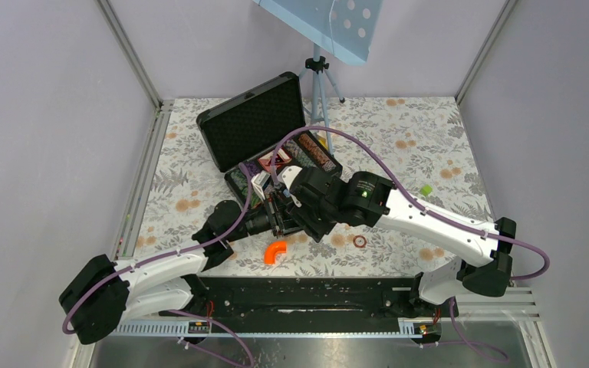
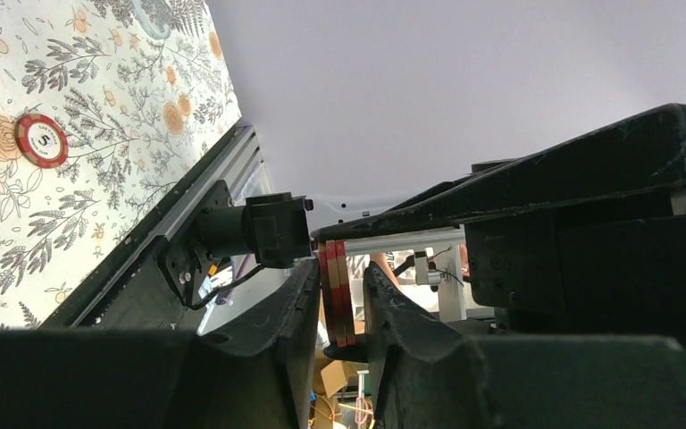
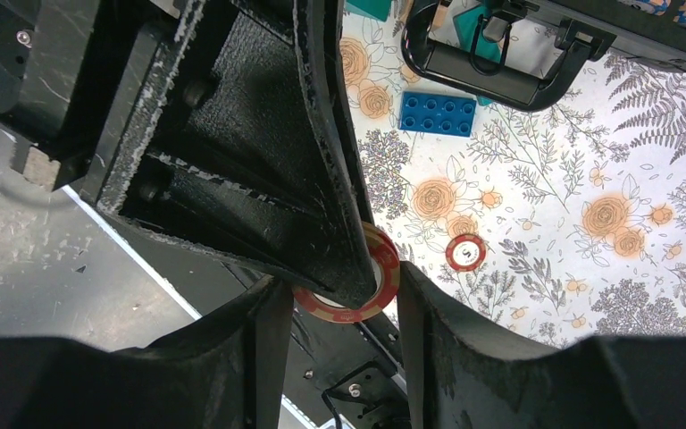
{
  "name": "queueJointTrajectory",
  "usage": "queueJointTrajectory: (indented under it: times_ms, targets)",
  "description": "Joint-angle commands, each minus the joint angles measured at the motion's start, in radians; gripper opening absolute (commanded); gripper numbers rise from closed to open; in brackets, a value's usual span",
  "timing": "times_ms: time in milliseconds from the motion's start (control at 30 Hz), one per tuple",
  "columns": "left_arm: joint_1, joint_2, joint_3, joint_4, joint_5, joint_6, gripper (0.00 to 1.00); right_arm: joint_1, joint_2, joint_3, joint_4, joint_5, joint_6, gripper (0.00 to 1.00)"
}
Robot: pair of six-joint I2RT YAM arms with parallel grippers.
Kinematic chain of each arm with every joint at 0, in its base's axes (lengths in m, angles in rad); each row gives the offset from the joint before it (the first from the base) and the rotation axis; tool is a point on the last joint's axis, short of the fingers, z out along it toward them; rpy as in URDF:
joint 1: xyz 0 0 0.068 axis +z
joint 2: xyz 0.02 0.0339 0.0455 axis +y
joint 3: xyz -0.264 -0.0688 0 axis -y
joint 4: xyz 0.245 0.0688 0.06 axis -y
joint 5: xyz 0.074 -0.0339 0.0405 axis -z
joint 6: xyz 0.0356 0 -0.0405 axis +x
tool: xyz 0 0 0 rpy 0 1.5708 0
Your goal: Pack up texas hold em set
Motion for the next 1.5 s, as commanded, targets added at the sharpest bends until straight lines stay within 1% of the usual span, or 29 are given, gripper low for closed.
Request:
queueJointTrajectory:
  times_ms: [0,333,433,467,500,533,567,600,667,733,767,833,967,1033,1133,1200,1233,1267,1300,1400,1467]
  targets:
    - [-0.025,0.003,0.003,0.115,0.028,-0.003,0.23,0.004,0.002,0.048,0.073,0.052,-0.021,0.0]
    - [-0.028,0.013,-0.001,0.131,0.029,-0.007,0.11,0.004,0.005,0.044,0.076,0.059,-0.031,0.0]
    - [-0.028,0.015,-0.001,0.131,0.03,-0.008,0.02,0.005,0.003,0.043,0.077,0.058,-0.032,0.0]
    - [-0.028,0.016,0.0,0.129,0.029,-0.008,0.0,0.004,0.003,0.044,0.078,0.054,-0.031,0.0]
    - [-0.028,0.015,0.0,0.13,0.03,-0.008,0.0,0.003,0.002,0.044,0.077,0.054,-0.03,0.0]
    - [-0.028,0.016,0.001,0.129,0.029,-0.008,0.0,0.004,0.002,0.046,0.077,0.053,-0.029,0.03]
    - [-0.028,0.016,0.002,0.129,0.03,-0.008,0.0,0.004,0.001,0.046,0.078,0.05,-0.028,0.1]
    - [-0.028,0.014,0.002,0.126,0.028,-0.007,0.0,0.004,-0.002,0.046,0.079,0.05,-0.027,0.19]
    - [-0.028,0.011,0.006,0.115,0.026,-0.003,0.0,0.004,-0.009,0.045,0.089,0.048,-0.022,0.44]
    - [-0.029,0.002,0.012,0.095,0.023,0.008,0.0,0.004,-0.027,0.037,0.113,0.044,-0.014,0.66]
    - [-0.028,-0.001,0.015,0.087,0.021,0.014,0.0,0.004,-0.039,0.034,0.126,0.048,-0.006,0.74]
    - [-0.028,-0.007,0.018,0.084,0.02,0.024,0.0,0.004,-0.063,0.032,0.148,0.073,0.02,0.79]
    - [-0.028,-0.032,0.028,0.052,0.004,0.059,0.0,0.004,-0.158,-0.01,0.228,0.169,0.138,0.8]
    - [-0.026,-0.051,0.035,0.033,-0.016,0.078,0.0,0.002,-0.237,-0.074,0.288,0.241,0.225,0.8]
    - [-0.025,-0.097,0.037,0.028,-0.056,0.101,0.0,-0.009,-0.384,-0.218,0.397,0.277,0.389,0.76]
    - [-0.025,-0.145,0.038,0.012,-0.095,0.116,0.0,-0.013,-0.514,-0.364,0.517,0.284,0.52,0.71]
    - [-0.025,-0.16,0.039,0.005,-0.105,0.124,0.0,-0.015,-0.568,-0.408,0.557,0.287,0.589,0.67]
    - [-0.025,-0.181,0.039,-0.009,-0.12,0.132,0.0,-0.018,-0.619,-0.476,0.629,0.29,0.655,0.63]
    - [-0.026,-0.212,0.039,-0.021,-0.138,0.142,0.0,-0.022,-0.664,-0.559,0.69,0.286,0.711,0.61]
    - [-0.025,-0.275,0.033,-0.051,-0.182,0.161,0.0,-0.031,-0.765,-0.703,0.852,0.244,0.819,0.6]
    - [-0.024,-0.306,0.027,-0.065,-0.204,0.165,0.0,-0.034,-0.794,-0.759,0.933,0.208,0.855,0.63]
